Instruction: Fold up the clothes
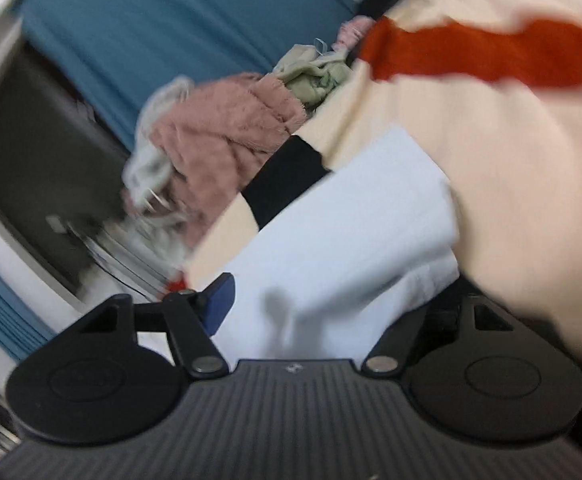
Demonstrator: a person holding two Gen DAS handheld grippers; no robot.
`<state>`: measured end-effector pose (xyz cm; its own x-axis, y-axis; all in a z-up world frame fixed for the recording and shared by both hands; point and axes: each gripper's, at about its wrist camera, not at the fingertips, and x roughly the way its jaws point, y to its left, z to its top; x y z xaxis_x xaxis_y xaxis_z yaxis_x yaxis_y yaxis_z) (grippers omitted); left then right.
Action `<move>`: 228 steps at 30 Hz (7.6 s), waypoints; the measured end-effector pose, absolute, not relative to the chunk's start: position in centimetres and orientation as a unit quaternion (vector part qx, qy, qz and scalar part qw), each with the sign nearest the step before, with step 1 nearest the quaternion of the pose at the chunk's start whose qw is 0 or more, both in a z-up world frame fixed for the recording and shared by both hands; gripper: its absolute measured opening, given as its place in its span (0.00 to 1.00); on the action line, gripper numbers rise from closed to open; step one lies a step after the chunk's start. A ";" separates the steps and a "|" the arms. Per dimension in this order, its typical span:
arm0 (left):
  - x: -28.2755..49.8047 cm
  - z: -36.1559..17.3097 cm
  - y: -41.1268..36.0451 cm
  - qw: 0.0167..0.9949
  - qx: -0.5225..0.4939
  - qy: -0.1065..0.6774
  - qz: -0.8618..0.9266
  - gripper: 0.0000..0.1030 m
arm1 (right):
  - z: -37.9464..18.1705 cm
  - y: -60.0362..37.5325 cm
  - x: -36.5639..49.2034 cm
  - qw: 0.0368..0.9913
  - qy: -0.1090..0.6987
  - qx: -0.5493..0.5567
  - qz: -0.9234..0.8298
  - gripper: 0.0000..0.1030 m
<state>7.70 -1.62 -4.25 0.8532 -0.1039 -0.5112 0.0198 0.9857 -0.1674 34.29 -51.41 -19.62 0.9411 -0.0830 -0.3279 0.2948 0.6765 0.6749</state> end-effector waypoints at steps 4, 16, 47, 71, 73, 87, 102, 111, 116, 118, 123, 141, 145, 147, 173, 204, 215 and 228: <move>8.2 -3.8 -0.8 0.958 -0.083 0.274 -0.022 1.00 | -16.0 -49.9 36.5 0.933 0.154 0.296 -0.137 0.06; 4.8 0.2 6.0 0.969 -0.108 0.221 0.031 1.00 | -1.9 -29.4 35.7 0.984 0.095 -0.027 -0.150 0.06; 4.0 -2.5 7.4 0.959 -0.111 0.260 0.000 0.99 | 0.8 -19.0 8.7 0.986 0.150 0.053 0.050 0.85; -9.4 -3.0 -4.7 0.953 0.004 0.276 -0.123 0.94 | -1.4 -27.4 -8.8 0.983 0.109 0.147 -0.033 0.85; -9.4 -3.5 -7.3 0.946 0.007 0.284 -0.155 0.93 | -0.9 -29.7 -9.4 0.981 0.095 0.160 -0.058 0.85; -9.8 -10.2 -26.7 0.890 0.076 0.287 -0.345 0.81 | -3.6 -39.1 -10.9 0.944 0.061 0.237 -0.221 0.85; -7.8 -7.0 -19.8 0.900 -0.016 0.312 -0.306 0.07 | -5.2 -38.8 -8.6 0.948 0.070 0.181 -0.254 0.85; -14.5 -2.6 -5.3 0.903 -0.141 0.324 -0.243 0.01 | -4.4 -35.1 -8.4 0.966 0.097 0.152 -0.183 0.85; -14.5 -5.7 -1.8 0.896 -0.138 0.379 -0.185 0.01 | -4.5 -31.2 -7.4 0.977 0.137 0.128 -0.098 0.85; -14.1 -6.4 -1.0 0.891 -0.146 0.393 -0.174 0.08 | -4.7 -29.8 -7.1 0.979 0.150 0.111 -0.079 0.85; -13.0 -6.5 0.3 0.889 -0.165 0.395 -0.161 0.65 | -4.9 -27.7 -7.0 0.981 0.164 0.092 -0.053 0.85; -13.2 -9.4 -3.9 0.905 -0.071 0.394 -0.147 0.01 | -5.4 -27.1 -7.0 0.977 0.184 0.104 -0.026 0.85; -14.0 -8.4 -4.2 0.914 -0.065 0.372 -0.149 0.15 | -5.3 -27.0 -7.1 0.977 0.184 0.106 -0.020 0.85; -14.4 -7.6 -4.1 0.918 -0.065 0.361 -0.150 0.41 | -5.3 -27.0 -7.1 0.977 0.182 0.106 -0.017 0.85; -9.3 -1.2 -1.2 0.965 0.011 0.241 -0.107 1.00 | -5.1 -25.2 -7.1 0.985 0.145 0.095 0.015 0.85; -10.0 2.0 3.3 0.974 -0.023 0.212 -0.078 1.00 | -6.6 -22.6 -0.2 0.974 0.209 0.079 0.023 0.84; -7.1 1.8 12.2 0.971 -0.108 0.212 -0.002 1.00 | -8.4 -7.4 14.7 0.953 0.249 0.029 0.171 0.75; -1.4 -3.2 18.9 0.938 -0.201 0.227 0.170 1.00 | -14.3 10.4 32.8 0.944 0.253 -0.106 0.181 0.67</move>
